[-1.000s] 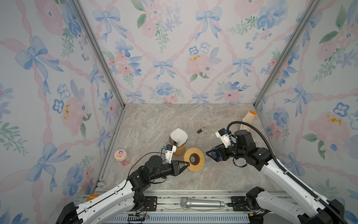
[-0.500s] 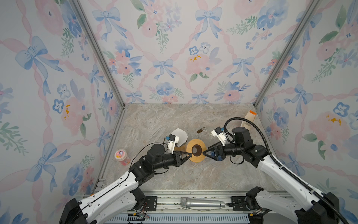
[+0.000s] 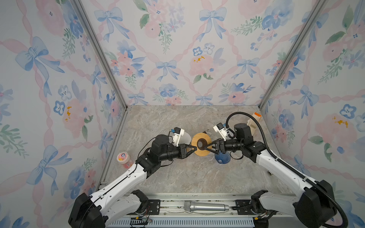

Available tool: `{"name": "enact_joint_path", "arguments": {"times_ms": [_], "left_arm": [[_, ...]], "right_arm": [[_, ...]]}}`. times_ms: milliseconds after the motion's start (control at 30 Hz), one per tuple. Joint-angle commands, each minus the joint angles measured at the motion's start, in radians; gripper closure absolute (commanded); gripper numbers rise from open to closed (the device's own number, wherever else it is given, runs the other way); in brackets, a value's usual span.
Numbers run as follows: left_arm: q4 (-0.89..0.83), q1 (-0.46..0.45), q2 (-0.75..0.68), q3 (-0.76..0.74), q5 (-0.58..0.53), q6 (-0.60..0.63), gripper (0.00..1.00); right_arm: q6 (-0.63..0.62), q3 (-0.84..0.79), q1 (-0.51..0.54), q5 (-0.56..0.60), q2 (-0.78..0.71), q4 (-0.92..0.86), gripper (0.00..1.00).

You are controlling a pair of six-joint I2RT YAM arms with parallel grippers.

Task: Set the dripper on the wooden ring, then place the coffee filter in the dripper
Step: 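Lift the bamboo ring toward the right gripper while the right gripper reaches for it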

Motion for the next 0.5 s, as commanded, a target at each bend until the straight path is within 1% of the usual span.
{"name": "enact_joint_path", "arguments": {"times_ms": [0,100,133,267,467], "left_arm": [[0.072,0.045,0.018,0.029,0.066,0.027,1.0],[0.094,0.085,0.046,0.029,0.1,0.019,1.0],[0.094,0.093,0.058,0.067,0.108,0.022,1.0],[0.094,0.111,0.108,0.097,0.136,0.029,1.0],[0.092,0.123,0.161,0.135,0.152,0.037,1.0]], "right_arm": [[0.054,0.04,-0.018,-0.034,0.04,0.117,0.24],[0.1,0.042,-0.03,-0.059,0.073,0.191,0.28],[0.114,0.043,-0.033,-0.067,0.085,0.217,0.3],[0.127,0.081,-0.034,-0.114,0.149,0.238,0.37],[0.138,0.1,-0.041,-0.134,0.19,0.27,0.4]]}}
